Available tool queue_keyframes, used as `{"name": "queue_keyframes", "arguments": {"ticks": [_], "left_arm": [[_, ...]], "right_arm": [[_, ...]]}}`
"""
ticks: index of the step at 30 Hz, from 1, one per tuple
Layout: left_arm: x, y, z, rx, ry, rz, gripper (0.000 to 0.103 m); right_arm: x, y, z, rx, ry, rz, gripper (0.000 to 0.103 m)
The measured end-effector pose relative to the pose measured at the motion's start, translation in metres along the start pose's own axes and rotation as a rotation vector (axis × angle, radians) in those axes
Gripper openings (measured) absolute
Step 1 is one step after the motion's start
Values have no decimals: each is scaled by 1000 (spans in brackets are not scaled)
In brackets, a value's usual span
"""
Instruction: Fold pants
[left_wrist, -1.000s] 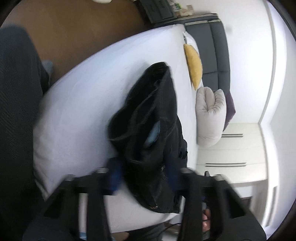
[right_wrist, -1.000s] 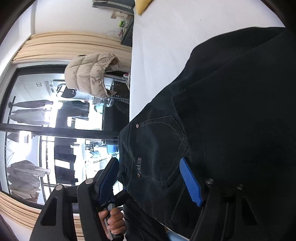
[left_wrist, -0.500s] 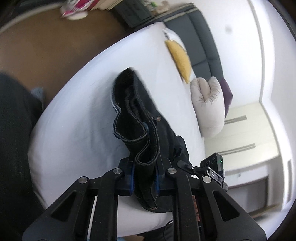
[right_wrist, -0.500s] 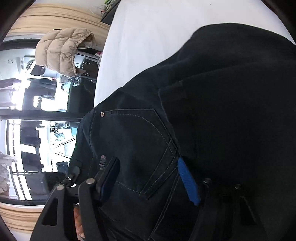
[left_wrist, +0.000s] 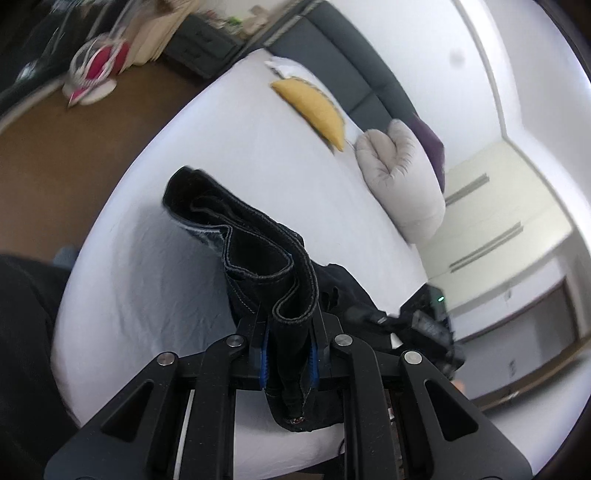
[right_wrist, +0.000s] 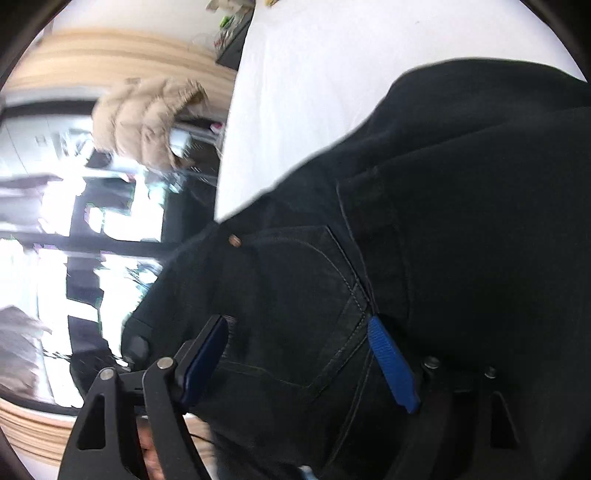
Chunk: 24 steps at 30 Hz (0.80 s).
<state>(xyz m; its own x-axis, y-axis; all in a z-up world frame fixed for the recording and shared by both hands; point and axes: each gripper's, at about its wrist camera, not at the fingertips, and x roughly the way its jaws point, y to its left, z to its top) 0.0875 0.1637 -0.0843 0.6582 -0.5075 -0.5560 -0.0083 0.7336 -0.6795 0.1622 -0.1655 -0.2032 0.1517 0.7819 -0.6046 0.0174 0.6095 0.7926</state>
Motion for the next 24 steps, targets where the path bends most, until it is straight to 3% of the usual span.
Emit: {"name": "queue_keyframes", "arguments": {"ticks": [7,11,14,19,21,23,24], "left_arm": [[42,-92,-13,317,54,4,13],[80,-140,-39,463,122,-17,13],[112,-162,-65,546,197,-20,13],[165,-178,-106,624,333,6,13],[175,-187,-120,687,351,19,13],[181,-193,-128,724,363,23,13],[184,-196,-134,747,369,26,13]], "right_arm": [[-59,3,10,-34,-85,81,79],[-86,3,10,-46,-108,172,90],[-100,3,12,-77,-114,201,90],[-109,8,14,-156,-132,178,90],[-100,1,18,-153,-103,107,90],[-83,-9,17,-148,-47,-22,75],[-77,-16,18,-133,-22,-38,70]]}}
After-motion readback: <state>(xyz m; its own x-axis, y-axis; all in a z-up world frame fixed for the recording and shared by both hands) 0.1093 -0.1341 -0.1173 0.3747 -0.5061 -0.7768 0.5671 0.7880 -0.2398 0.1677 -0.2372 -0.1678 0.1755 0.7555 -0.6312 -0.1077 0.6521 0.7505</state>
